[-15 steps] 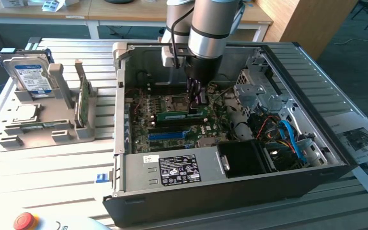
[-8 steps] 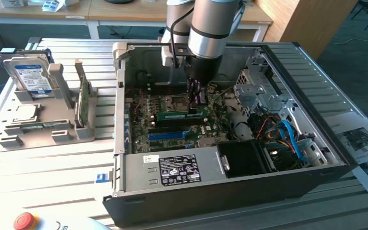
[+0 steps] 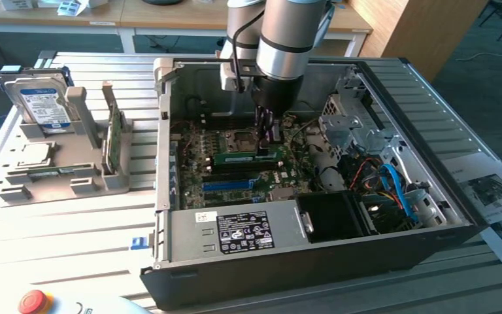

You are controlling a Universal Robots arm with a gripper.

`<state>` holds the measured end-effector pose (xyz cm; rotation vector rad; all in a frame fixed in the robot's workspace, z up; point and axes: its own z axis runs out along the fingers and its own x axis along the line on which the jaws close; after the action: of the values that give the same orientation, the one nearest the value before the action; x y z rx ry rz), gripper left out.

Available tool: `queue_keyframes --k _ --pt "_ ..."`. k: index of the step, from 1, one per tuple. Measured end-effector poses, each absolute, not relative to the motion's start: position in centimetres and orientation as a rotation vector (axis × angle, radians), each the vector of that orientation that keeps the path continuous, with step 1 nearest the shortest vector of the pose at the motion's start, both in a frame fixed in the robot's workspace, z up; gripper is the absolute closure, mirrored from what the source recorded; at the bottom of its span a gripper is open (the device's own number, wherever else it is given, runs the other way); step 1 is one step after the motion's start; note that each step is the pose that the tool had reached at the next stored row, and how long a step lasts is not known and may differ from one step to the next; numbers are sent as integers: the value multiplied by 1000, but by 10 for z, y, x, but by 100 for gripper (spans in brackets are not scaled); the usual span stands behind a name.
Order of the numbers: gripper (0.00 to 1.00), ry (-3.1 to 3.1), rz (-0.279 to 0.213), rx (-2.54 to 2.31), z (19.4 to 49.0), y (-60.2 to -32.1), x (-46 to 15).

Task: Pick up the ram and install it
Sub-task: 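Insert the ram into the slot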

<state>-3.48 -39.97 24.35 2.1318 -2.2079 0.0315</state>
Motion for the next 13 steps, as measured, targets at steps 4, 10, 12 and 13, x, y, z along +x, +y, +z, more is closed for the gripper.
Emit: queue_keyframes --k 4,10,12,13 --pt "88 -2203 32 2137 244 -400 -35" --pt "88 -2201 32 2139 244 -400 -35" --pt "88 -2201 32 2139 244 -400 -36" --pt "88 -2201 32 2139 243 -400 -36"
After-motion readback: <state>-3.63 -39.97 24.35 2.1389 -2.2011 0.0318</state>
